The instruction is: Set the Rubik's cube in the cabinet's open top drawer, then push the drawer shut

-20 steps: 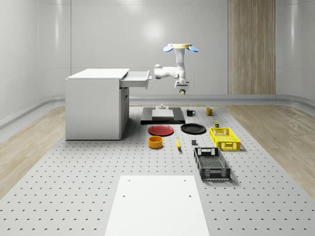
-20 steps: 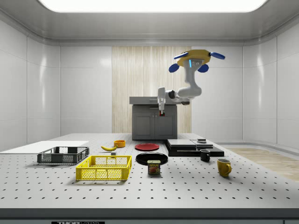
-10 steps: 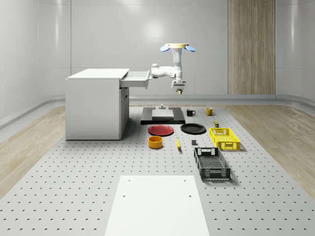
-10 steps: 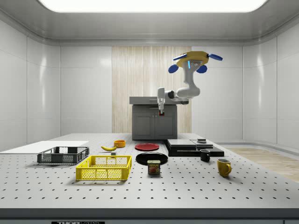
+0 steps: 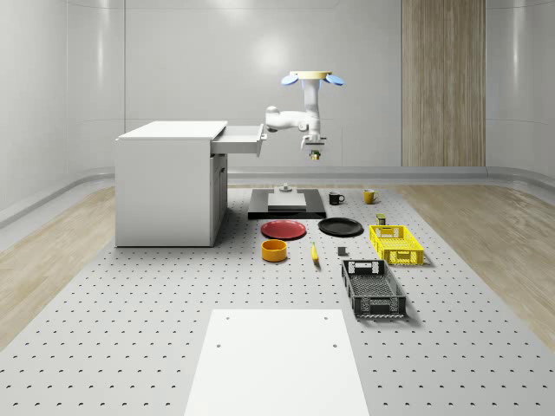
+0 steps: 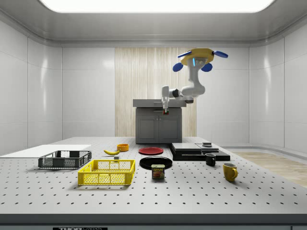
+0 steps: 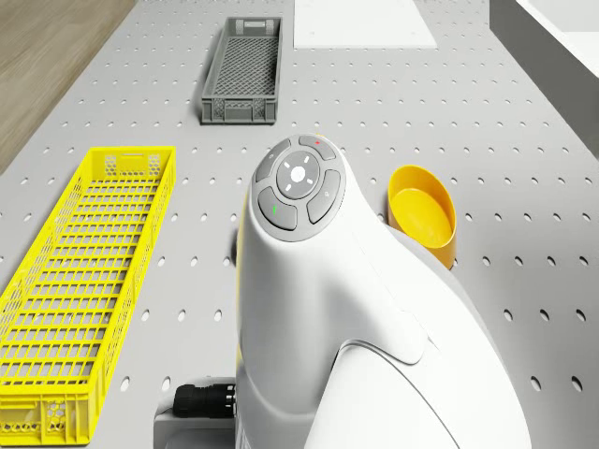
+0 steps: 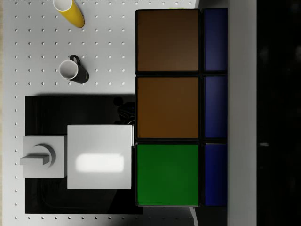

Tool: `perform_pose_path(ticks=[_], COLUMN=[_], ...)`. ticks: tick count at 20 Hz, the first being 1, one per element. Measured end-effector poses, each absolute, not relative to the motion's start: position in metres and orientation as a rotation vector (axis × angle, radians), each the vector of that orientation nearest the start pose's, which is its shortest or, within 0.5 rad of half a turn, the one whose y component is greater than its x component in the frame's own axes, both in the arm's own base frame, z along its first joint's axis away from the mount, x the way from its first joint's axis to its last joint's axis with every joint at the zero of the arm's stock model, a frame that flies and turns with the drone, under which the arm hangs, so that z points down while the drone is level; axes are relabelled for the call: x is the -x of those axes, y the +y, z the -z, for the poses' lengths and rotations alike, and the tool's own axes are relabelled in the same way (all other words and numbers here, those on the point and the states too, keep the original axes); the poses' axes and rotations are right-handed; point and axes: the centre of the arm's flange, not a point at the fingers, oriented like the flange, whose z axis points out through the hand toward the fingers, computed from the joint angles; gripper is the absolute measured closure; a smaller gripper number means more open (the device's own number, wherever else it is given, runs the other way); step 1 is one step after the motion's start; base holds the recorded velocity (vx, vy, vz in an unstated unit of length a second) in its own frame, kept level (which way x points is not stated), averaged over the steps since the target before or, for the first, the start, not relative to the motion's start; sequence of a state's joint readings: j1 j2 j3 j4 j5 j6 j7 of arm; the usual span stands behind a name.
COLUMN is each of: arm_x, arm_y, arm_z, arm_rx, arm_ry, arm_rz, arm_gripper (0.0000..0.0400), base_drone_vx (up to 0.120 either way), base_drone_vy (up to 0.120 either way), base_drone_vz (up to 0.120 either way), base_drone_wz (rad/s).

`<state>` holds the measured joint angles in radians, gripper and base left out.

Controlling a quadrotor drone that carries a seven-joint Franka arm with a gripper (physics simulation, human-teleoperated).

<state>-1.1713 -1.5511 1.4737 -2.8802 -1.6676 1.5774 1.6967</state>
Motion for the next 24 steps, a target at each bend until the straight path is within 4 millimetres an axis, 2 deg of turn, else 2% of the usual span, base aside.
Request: perform_pose_path(ticks=[4, 11, 24], arm_x=[-0.3068, -0.3068, -0.3067], arm_y=[0.0000, 0.0000, 0.0000], arm_z=[-0.4646, -0.4646, -0.4646], arm_rx=[-0.001, -0.001, -0.001], arm_ry=[-0.002, -0.002, -0.002], arm_rz=[-0.785, -0.785, -0.785], arm_gripper=[0.0075, 0.0075, 0.0075], base_drone_vx=[0.000, 0.000, 0.000], base_drone_vy=[-0.050, 0.000, -0.120], base_drone_vz=[0.120, 0.114, 0.120], base_drone_wz=[0.000, 0.000, 0.000])
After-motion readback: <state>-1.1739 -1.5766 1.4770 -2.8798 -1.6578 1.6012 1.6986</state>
